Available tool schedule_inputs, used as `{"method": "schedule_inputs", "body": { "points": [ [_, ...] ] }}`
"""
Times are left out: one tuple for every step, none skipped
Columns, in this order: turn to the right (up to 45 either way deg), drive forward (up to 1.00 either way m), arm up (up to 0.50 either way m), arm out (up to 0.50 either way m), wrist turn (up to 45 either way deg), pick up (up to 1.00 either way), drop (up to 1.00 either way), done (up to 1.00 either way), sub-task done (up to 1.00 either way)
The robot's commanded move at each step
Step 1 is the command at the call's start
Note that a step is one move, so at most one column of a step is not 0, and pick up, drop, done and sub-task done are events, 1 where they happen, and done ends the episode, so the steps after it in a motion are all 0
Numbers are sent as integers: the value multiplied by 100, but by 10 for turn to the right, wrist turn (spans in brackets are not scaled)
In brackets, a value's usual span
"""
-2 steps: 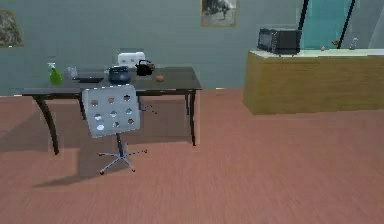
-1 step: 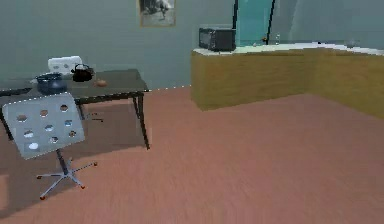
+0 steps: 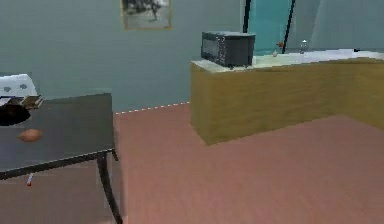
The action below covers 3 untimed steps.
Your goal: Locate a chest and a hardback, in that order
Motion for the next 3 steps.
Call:
{"method": "schedule_inputs", "body": {
  "points": [
    [30,0,0,0,0,0,0,0,0],
    [0,90,0,0,0,0,0,0,0],
    [-240,0,0,0,0,0,0,0,0]
  ]
}}
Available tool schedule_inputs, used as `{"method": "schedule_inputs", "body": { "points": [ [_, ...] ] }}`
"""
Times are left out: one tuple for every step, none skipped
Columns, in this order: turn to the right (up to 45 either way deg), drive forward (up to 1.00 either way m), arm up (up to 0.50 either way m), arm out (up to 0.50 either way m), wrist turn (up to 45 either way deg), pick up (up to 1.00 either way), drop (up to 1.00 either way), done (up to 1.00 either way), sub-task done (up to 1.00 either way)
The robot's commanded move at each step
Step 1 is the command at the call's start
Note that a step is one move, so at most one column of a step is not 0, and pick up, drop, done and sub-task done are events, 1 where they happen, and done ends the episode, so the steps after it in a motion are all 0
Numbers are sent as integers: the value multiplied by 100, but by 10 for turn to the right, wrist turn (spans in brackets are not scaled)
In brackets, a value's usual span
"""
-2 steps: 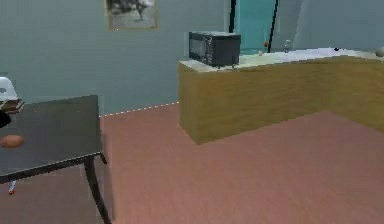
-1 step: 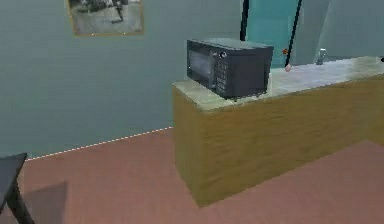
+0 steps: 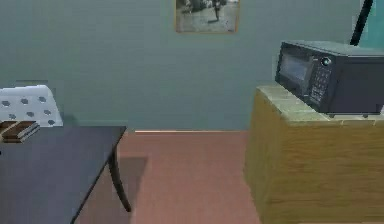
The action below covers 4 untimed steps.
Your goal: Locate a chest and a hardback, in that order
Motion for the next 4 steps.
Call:
{"method": "schedule_inputs", "body": {
  "points": [
    [0,100,0,0,0,0,0,0,0],
    [0,40,0,0,0,0,0,0,0],
    [-450,0,0,0,0,0,0,0,0],
    [-30,0,0,0,0,0,0,0,0]
  ]
}}
